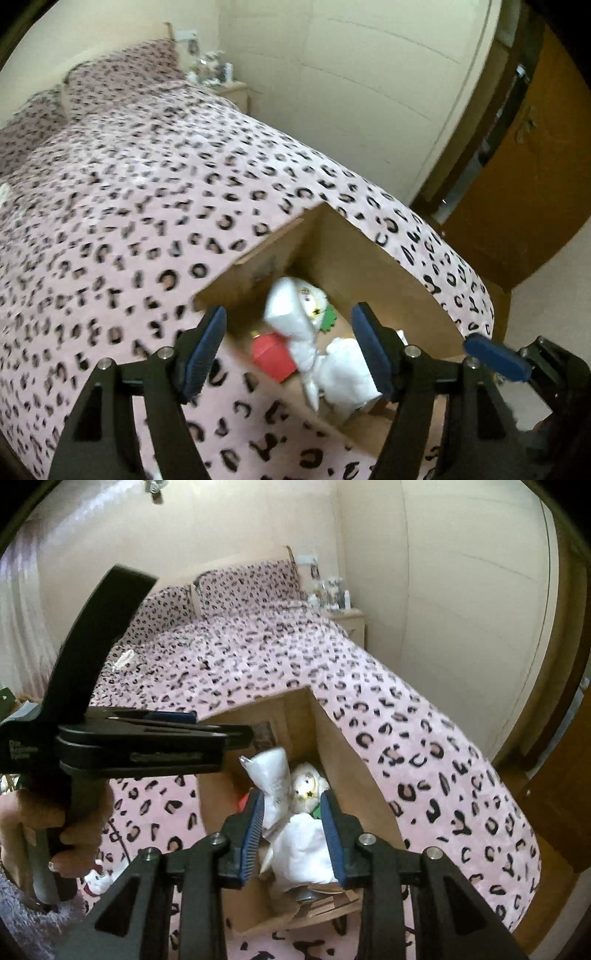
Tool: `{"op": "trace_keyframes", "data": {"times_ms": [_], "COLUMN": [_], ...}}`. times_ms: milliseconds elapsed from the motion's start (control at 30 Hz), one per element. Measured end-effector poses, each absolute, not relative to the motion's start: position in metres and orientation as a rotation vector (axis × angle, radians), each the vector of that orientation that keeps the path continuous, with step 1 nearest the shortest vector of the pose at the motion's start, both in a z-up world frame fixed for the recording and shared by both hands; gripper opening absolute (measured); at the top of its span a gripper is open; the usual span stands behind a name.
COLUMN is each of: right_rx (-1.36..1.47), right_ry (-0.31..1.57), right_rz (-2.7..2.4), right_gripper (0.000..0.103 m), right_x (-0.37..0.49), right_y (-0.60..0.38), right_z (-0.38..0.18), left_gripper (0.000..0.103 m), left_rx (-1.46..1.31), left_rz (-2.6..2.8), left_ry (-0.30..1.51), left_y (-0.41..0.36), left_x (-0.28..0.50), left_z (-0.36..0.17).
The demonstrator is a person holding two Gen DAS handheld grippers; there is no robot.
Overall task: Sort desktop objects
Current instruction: 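Withdraw both tools from the box toward the Hello Kitty plush and plastic box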
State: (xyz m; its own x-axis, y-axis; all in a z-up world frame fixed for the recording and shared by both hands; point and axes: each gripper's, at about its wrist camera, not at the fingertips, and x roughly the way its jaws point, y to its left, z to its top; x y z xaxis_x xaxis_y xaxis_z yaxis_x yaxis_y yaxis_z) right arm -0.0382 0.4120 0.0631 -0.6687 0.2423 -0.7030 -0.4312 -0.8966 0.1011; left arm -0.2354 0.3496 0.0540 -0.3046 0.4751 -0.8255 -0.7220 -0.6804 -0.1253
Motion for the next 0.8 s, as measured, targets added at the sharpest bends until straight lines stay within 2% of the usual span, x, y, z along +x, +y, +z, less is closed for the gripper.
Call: {"op": "trace_keyframes", "data": {"times_ms": [333, 533, 800], "right_rx": [-1.023, -1.067, -1.164], "right_ry": [0.303, 0.306, 0.23], "right_rz": [2.656, 2.754, 2.869], "right_gripper": [0.032, 0.032, 0.032], "right_x": [-0.033, -0.042, -0.051], "right_y": [0.348, 0.302, 0.229], "right_z": [0.087, 0.087, 0.082], "left_gripper": [0.075, 0.075, 0.075], "left_rx": [-1.159, -1.239, -1.341], "left_rz": [2.326, 2.488, 2.588], "left_ry": [0.271, 0.199, 0.144], "left_y": [0.214, 0.119, 0.034], "left_x": [-0.194, -0.163, -0.125], "left_z": [0.083, 0.076, 0.058]}}
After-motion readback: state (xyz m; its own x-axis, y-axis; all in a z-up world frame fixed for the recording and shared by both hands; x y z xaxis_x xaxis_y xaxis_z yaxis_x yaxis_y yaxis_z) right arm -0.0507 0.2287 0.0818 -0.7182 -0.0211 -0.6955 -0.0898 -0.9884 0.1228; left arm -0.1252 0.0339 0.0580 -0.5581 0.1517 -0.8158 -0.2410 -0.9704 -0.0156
